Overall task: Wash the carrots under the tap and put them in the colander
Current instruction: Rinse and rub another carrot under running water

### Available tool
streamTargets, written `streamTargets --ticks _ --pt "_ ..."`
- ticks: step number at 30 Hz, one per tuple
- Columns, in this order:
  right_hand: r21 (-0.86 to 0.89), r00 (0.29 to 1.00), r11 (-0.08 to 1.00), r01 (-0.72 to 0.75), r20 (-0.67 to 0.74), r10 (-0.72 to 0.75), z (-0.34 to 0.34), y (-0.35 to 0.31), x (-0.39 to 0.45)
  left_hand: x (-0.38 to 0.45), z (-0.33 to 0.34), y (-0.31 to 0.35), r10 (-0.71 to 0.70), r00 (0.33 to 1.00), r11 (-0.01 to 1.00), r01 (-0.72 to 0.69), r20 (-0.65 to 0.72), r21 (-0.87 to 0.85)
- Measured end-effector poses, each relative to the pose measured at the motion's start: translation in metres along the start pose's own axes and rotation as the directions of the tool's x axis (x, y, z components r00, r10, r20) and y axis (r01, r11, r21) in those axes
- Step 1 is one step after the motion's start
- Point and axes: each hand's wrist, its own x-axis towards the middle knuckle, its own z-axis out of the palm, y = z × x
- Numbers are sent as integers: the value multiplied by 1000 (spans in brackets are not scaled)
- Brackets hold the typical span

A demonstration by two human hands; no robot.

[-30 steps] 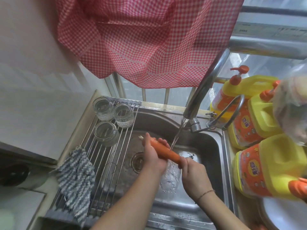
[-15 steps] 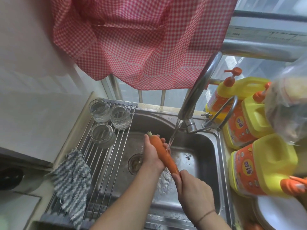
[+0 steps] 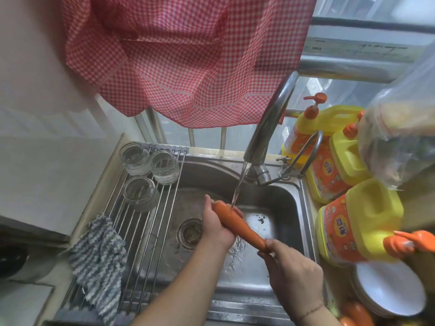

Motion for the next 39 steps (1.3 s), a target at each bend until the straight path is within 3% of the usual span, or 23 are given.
streamTargets --ticks 3,7,11,15,17,21,28,30,33,36,39 --pt "91 995 994 -59 82 52 2 -14 15 -7 2 0 9 1000 998 -9 -2 65" --pt "208 936 940 -269 285 205 3 -32 34 -2 -2 19 69 994 982 -52 -90 181" --pt "249 854 874 -418 435 285 9 -45 55 0 -2 38 82 987 994 -71 -136 84" --pt "287 812 806 -518 462 357 18 -51 71 2 7 44 94 988 995 -95 -123 2" --pt "295 802 789 -539 466 373 20 -52 76 2 10 44 107 988 994 -110 -111 -21" --pt "194 792 868 -458 532 299 21 -53 81 7 6 39 168 983 985 -171 -79 -27" --pt "93 589 857 -508 763 266 28 -56 91 -3 -11 21 304 943 948 -314 134 61" --pt "73 612 904 -421 759 224 26 -59 84 -10 -10 17 336 935 930 -349 117 113" --pt "-10 708 978 -208 688 157 22 -64 67 -6 -5 9 366 931 907 -361 18 217" --pt "-39 795 996 -83 600 90 16 -64 54 -6 -2 5 272 961 911 -239 -54 337" --pt "-65 836 998 0 548 36 7 -59 43 -9 2 8 140 990 889 -111 -34 444"
